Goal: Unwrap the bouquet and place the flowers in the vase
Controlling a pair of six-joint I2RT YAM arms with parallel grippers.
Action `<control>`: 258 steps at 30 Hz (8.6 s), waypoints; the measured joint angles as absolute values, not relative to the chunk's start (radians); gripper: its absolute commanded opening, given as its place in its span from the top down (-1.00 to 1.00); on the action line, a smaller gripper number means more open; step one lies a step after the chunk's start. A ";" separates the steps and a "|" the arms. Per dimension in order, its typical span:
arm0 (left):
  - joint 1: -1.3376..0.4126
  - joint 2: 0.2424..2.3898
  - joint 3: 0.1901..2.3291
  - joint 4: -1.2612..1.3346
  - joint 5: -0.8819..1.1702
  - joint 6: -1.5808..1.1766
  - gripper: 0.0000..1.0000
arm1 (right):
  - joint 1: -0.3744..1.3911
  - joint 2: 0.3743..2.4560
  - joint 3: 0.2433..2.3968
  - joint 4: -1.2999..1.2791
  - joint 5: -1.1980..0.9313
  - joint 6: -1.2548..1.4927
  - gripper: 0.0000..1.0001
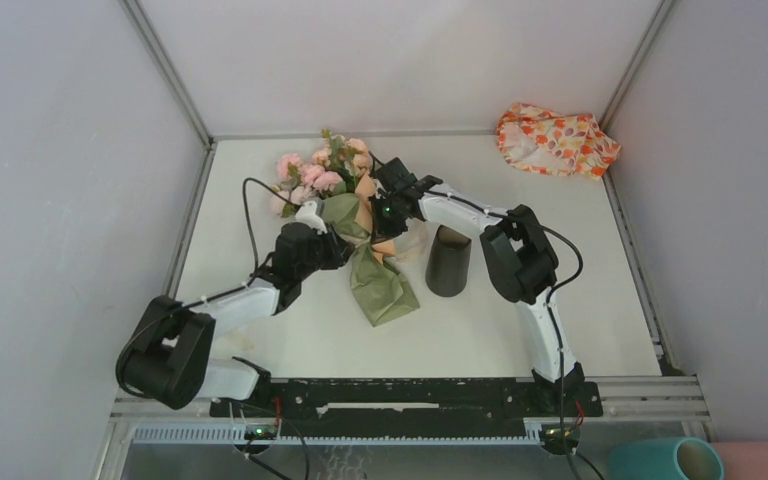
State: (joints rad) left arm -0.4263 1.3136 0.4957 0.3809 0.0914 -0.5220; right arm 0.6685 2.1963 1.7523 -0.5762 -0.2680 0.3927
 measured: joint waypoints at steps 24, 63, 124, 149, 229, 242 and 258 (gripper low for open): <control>-0.432 1.533 0.643 0.372 0.088 -0.429 0.45 | 0.675 2.163 1.717 -0.556 -0.299 0.393 0.67; -0.475 1.474 0.721 0.124 -0.106 -0.447 1.00 | 0.667 2.136 1.708 -0.550 -0.307 0.399 0.46; -0.471 1.458 0.683 0.103 -0.125 -0.456 1.00 | 0.756 2.271 1.880 -0.631 -0.230 0.363 0.84; -0.327 1.356 0.646 0.016 -0.156 -0.570 1.00 | 0.609 2.080 1.736 -0.631 -0.184 0.373 1.00; -0.214 0.935 1.035 -0.372 -0.148 -0.655 0.93 | 0.851 2.285 2.092 -0.655 -0.316 0.305 0.20; -0.214 0.897 1.038 -0.406 -0.169 -0.655 0.92 | 0.791 2.321 2.125 -0.646 -0.306 0.346 0.73; -0.214 1.084 0.823 -0.318 -0.207 -0.660 0.98 | 0.739 2.154 2.055 -0.612 -0.265 0.347 0.72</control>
State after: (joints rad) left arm -0.2138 1.0836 0.8234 -0.3180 -0.2070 -0.6598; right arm 0.7387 2.1544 2.0552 -0.6121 -0.2649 0.3470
